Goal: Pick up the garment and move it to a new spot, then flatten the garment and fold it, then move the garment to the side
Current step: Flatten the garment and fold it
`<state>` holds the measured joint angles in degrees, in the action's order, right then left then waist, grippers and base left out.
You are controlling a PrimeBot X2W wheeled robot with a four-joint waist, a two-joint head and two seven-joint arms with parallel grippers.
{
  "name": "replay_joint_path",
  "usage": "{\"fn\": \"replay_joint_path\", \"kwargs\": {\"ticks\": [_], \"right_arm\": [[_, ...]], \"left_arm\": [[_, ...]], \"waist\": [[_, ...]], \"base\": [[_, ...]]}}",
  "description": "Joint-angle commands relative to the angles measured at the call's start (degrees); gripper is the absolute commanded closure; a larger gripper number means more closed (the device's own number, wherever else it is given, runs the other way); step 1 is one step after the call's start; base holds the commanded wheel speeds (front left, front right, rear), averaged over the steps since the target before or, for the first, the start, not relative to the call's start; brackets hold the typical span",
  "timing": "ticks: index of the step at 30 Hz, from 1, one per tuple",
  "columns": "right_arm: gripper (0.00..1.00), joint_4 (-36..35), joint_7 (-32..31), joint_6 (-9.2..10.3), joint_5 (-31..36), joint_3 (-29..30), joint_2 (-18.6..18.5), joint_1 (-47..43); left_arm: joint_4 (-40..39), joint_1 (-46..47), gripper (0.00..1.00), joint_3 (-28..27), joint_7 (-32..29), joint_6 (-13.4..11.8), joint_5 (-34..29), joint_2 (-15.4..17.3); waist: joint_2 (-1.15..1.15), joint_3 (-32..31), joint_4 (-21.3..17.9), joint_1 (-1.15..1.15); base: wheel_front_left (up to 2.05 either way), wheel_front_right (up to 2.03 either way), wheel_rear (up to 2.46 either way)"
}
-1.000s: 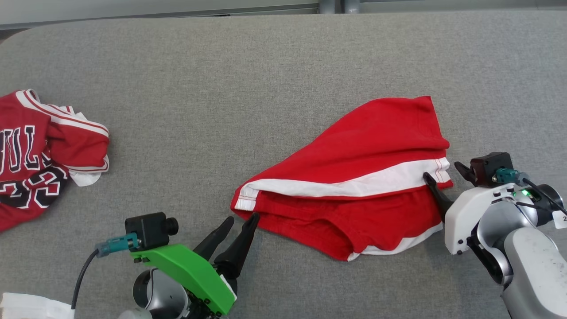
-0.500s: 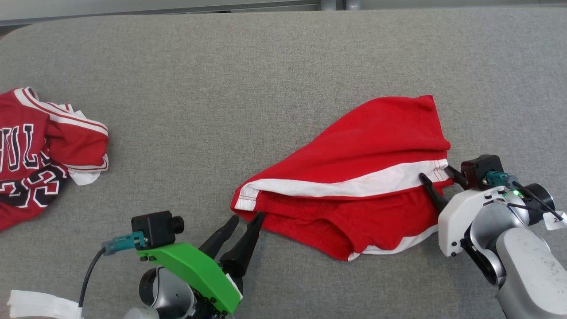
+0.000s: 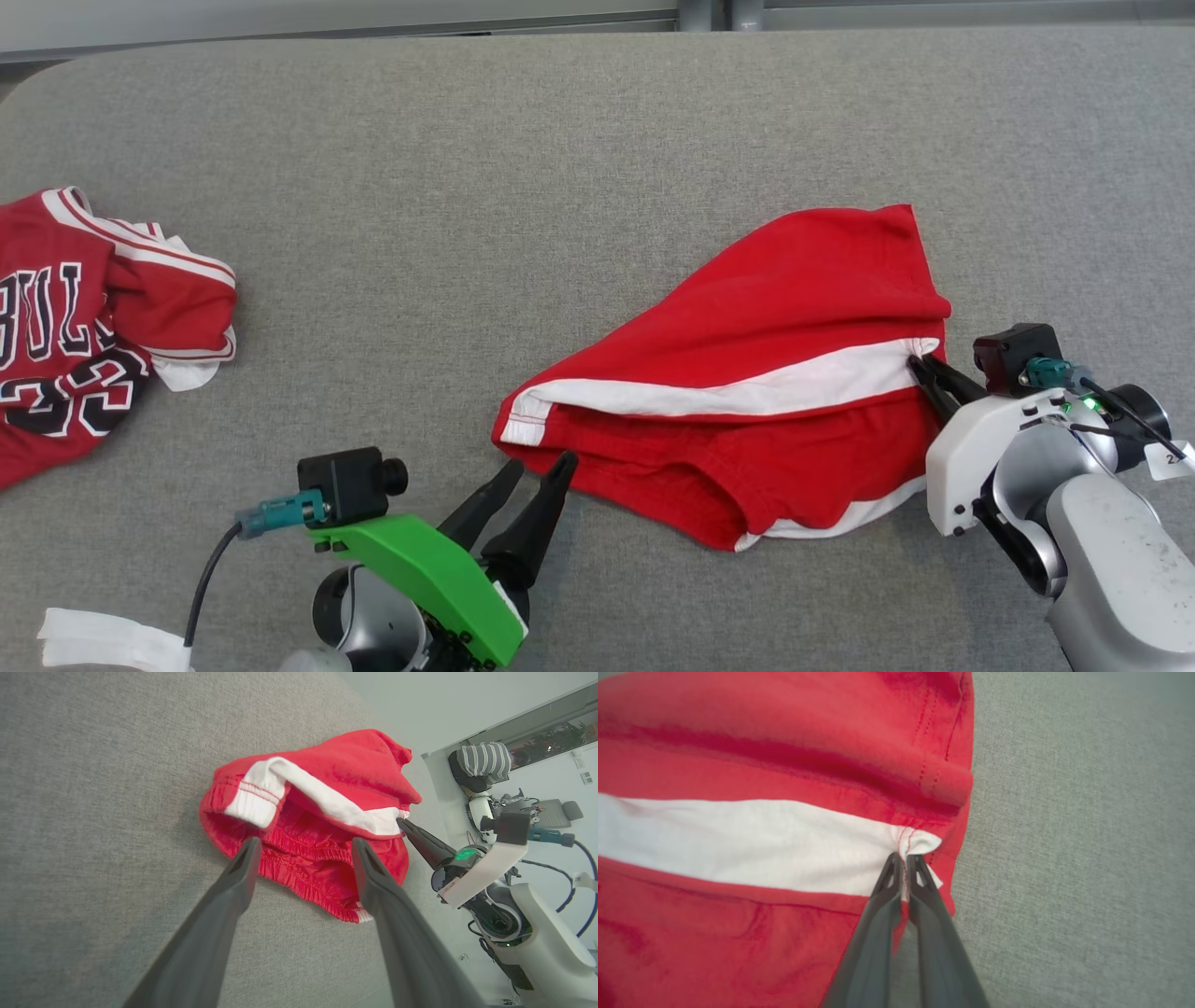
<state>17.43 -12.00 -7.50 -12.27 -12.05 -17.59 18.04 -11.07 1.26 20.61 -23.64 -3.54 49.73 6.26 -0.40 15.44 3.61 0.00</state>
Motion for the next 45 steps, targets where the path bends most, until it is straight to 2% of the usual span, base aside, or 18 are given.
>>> {"fn": "replay_joint_path", "kwargs": {"ticks": [1,2,7,10,13,17,22,35,36,37,38,41,45], "right_arm": [[0.96,0.28,0.44,0.02,-0.17,0.0,-0.33,0.8],[1.0,0.4,0.56,0.02,-0.22,-0.03,-0.31,0.84],[1.0,0.65,0.65,0.02,-0.94,-0.76,-0.39,0.38],[1.0,0.41,0.91,0.02,-1.24,-0.99,-0.4,0.47],[1.0,0.12,0.89,0.02,-1.37,-1.11,-0.38,0.74],[1.0,-0.59,0.53,0.02,-1.66,-1.02,-0.88,1.05],[1.0,-0.76,0.64,0.02,-1.66,-0.72,-0.78,0.45],[1.0,-0.44,1.19,0.02,-1.56,-0.52,0.13,0.05],[1.0,-0.37,1.24,0.02,-1.59,-0.56,0.21,-0.01],[1.0,-0.41,1.51,0.02,-1.75,-0.68,0.33,-0.05],[1.0,-0.54,1.77,0.02,-1.89,-0.79,0.5,-0.02],[1.0,-1.52,2.6,0.02,-4.89,-0.32,1.51,0.21],[1.0,-5.48,2.3,0.02,-9.46,1.39,0.41,0.83]], "left_arm": [[-0.02,0.21,0.0,0.17,-0.09,-0.3,0.19,-0.23],[-0.09,0.07,0.0,0.35,-0.25,-0.39,0.38,-0.34],[-0.67,-0.3,0.0,0.68,-0.34,-0.65,1.0,-0.66],[0.09,-0.13,0.0,-0.16,-0.07,-1.66,0.87,-0.61],[2.57,0.18,0.0,-1.55,-0.44,-2.53,3.49,-1.32],[6.18,2.52,0.0,-3.37,1.73,-2.87,5.84,-2.2],[7.09,3.69,0.0,-3.6,3.65,-3.66,8.37,-2.83],[11.81,6.69,0.0,-3.62,6.95,-4.37,10.49,-3.17],[12.63,7.06,0.32,-3.6,7.36,-4.1,11.07,-3.2],[13.22,7.47,0.8,-3.46,7.73,-3.95,11.47,-3.21],[13.66,8.09,1.0,-3.07,8.01,-3.37,11.53,-3.22],[13.63,8.89,1.0,-2.47,7.27,-1.76,11.89,-2.89],[9.63,9.52,1.0,-2.22,4.35,-0.21,12.64,-0.26]], "waist": [[0.4,-0.1,0.05,0.0],[0.4,-0.18,0.08,0.0],[0.4,-0.55,0.15,0.0],[0.4,-0.32,0.02,0.0],[0.4,-0.11,-0.17,0.0],[0.4,0.25,-0.7,0.0],[0.4,0.33,-1.16,0.0],[0.4,0.59,-1.93,0.0],[0.4,0.56,-1.98,0.0],[0.4,0.51,-2.04,0.0],[0.4,0.44,-2.15,0.0],[0.4,0.07,-2.54,0.0],[0.4,-0.58,-2.79,0.0]], "base": [[0.0,0.0,0.0],[0.0,0.0,0.0],[0.0,0.0,0.0],[0.0,0.0,0.0],[0.0,0.0,0.0],[0.0,0.0,0.0],[0.0,0.0,0.0],[0.0,0.0,0.0],[0.0,0.0,0.0],[0.0,0.0,0.0],[0.0,0.0,0.0],[0.0,0.0,0.0],[0.0,0.0,0.0]]}}
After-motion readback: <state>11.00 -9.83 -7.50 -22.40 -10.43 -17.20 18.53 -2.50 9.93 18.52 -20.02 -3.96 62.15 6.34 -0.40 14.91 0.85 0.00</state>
